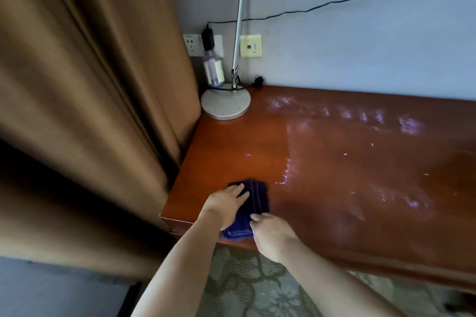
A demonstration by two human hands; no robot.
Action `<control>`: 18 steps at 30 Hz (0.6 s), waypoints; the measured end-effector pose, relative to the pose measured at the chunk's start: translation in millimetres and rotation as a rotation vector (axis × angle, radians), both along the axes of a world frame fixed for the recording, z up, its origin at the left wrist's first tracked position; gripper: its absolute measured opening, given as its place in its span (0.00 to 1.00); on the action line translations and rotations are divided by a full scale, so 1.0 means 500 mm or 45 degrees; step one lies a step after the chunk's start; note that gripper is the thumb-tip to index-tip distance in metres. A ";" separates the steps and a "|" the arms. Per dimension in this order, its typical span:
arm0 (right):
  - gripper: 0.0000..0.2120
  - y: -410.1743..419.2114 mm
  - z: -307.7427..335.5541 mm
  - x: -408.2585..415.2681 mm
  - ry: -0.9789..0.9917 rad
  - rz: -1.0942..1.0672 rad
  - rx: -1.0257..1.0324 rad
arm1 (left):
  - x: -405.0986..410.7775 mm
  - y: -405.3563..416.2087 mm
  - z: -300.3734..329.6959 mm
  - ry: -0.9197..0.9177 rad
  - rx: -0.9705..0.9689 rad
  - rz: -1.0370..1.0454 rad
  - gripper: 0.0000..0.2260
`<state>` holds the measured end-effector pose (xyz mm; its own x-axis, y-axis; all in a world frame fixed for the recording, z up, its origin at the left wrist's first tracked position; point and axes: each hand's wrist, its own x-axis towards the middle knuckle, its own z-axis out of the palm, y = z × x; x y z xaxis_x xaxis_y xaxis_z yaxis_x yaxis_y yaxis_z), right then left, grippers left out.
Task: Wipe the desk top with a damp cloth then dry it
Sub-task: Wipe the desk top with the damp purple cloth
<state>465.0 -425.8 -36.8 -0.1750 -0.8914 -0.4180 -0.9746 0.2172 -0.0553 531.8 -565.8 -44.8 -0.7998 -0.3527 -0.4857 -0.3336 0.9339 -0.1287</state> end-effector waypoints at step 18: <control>0.19 -0.031 0.013 0.066 0.209 -0.582 0.184 | 0.036 -0.005 -0.012 0.268 0.246 -0.076 0.21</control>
